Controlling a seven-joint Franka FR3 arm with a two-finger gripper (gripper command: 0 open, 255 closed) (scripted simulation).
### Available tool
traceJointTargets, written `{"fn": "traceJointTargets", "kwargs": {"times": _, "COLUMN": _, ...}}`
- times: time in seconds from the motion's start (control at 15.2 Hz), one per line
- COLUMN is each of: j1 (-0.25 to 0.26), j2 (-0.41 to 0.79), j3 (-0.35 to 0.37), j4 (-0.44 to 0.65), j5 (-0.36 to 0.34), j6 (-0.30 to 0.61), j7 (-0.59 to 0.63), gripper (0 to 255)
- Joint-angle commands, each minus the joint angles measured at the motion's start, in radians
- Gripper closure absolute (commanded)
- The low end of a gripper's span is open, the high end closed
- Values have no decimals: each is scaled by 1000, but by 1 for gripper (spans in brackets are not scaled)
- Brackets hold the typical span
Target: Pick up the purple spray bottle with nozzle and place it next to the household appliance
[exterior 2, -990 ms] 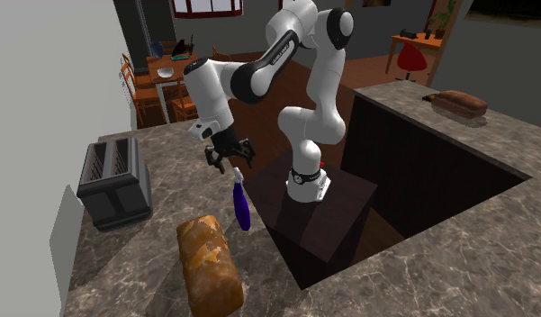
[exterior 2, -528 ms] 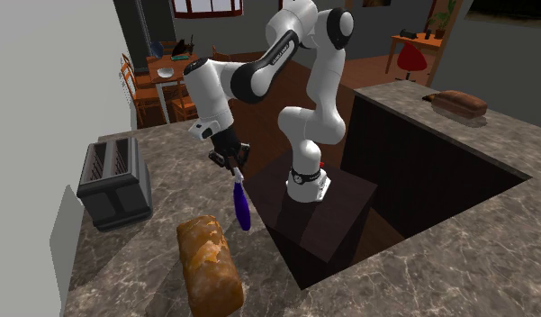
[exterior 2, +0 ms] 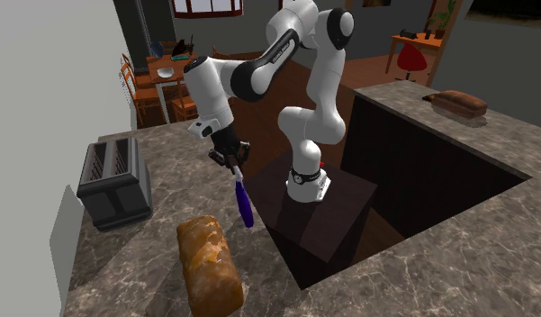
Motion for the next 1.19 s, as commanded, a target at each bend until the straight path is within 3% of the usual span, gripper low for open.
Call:
{"fn": "traceJointTargets", "kwargs": {"times": 0.0, "j1": 1, "j2": -7, "j3": 7, "j4": 23, "j5": 3, "j6": -29, "j7": 4, "gripper": 255}}
{"fn": "traceJointTargets", "kwargs": {"times": 1.12, "j1": 13, "j2": -33, "j3": 53, "j4": 231, "j5": 33, "j6": -261, "j7": 31, "gripper": 255}}
